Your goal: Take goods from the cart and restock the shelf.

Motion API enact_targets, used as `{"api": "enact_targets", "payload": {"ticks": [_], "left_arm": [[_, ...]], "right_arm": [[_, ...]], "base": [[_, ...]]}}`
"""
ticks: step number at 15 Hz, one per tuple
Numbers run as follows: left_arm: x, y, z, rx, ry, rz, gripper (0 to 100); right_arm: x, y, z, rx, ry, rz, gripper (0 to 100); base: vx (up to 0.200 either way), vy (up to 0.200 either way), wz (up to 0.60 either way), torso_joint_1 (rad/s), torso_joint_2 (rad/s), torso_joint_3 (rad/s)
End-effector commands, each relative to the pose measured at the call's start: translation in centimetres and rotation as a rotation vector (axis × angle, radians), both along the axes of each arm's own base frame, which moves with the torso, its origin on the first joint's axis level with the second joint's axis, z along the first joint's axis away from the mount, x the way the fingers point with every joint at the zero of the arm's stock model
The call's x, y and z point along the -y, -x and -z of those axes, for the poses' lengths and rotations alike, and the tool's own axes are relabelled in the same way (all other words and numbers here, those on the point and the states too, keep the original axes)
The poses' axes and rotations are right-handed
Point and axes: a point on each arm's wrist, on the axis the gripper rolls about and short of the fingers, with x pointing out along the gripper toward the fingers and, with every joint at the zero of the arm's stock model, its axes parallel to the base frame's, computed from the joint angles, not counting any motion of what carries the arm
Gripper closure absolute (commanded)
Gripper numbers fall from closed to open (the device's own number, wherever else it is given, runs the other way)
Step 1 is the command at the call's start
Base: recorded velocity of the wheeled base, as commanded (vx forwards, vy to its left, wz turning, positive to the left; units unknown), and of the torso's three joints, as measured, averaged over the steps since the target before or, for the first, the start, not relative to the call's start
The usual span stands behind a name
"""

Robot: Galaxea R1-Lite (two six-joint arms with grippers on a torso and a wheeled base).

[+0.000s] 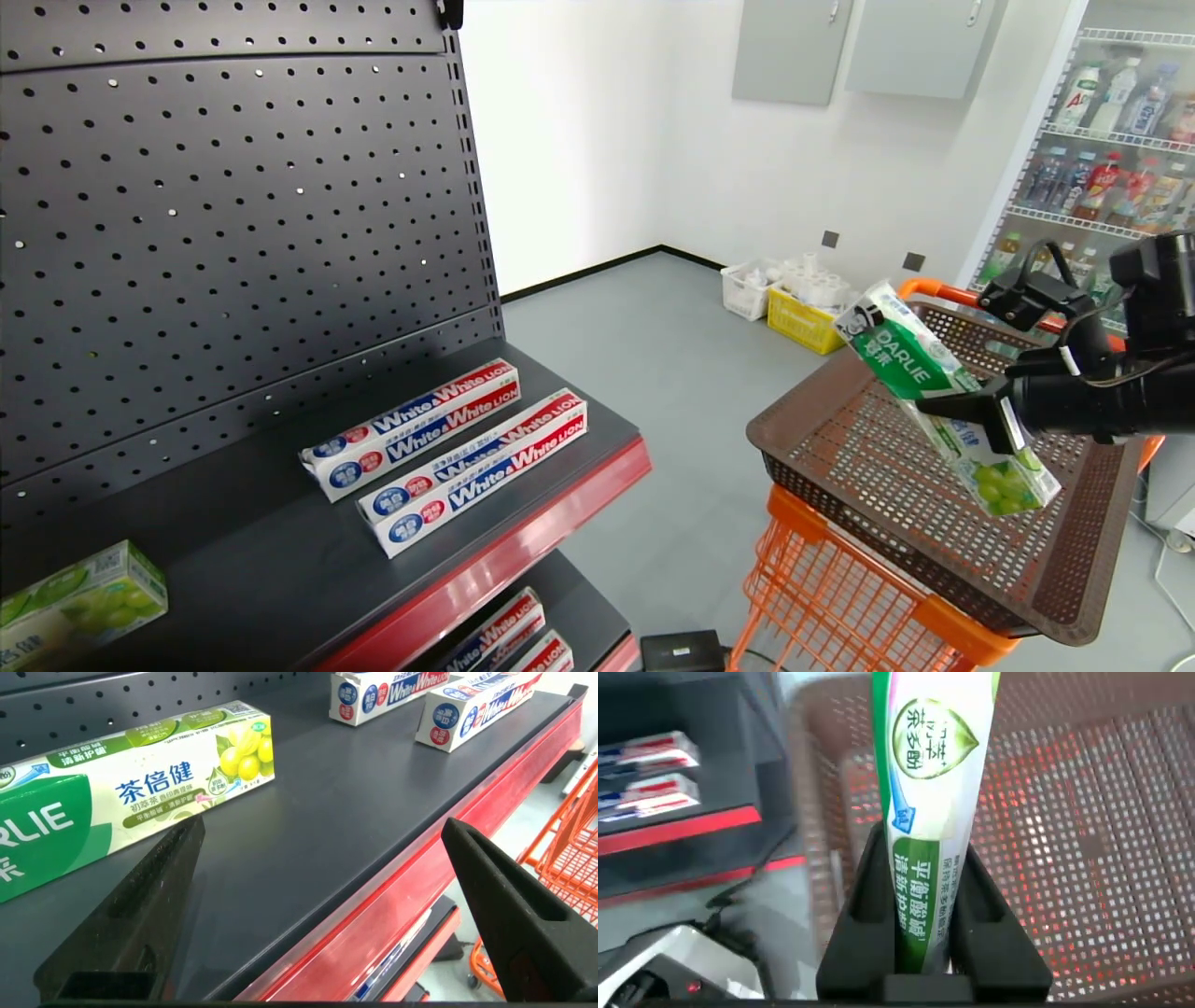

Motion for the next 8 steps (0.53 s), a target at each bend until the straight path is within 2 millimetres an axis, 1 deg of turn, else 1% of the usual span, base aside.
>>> {"api": "enact_targets", "payload": {"ticks": [1,3,4,5,7,8], "left_arm": [[0.0,0.0,0.0,-0.001,0.001,-0.001,0],[0.0,0.0,0.0,-0.001,0.001,-0.001,0],[0.0,0.0,0.0,-0.001,0.001,-0.001,0],[0.0,0.0,0.0,-0.001,0.001,-0.001,0],[0.0,0.0,0.0,0.0,0.001,-0.001,0],[0.0,0.0,0.0,-0.001,0.001,-0.001,0]], "right_arm": [[-1.6,4.3,-1.9,0.082,-0.012,-0.078,100],[-2.2,7.0,-1.8,0.131,-0.032,-0.112,100],[-2.1,7.5,-1.8,0.155,-0.054,-0.105,100],[-2.3,8.4,-1.5,0.186,-0.107,-0.096,100],[-2.4,10.9,-1.4,0.248,-0.246,-0.083,100],[-2.6,12.2,-1.4,0.26,-0.287,-0.106,100]], "base": [[0.0,0.0,0.0,0.0,0.0,0.0],[0.0,0.0,0.0,0.0,0.0,0.0],[0.0,0.0,0.0,0.0,0.0,0.0],[0.0,0.0,0.0,0.0,0.0,0.0],[0.0,0.0,0.0,0.0,0.0,0.0],[0.0,0.0,0.0,0.0,0.0,0.0]]}}
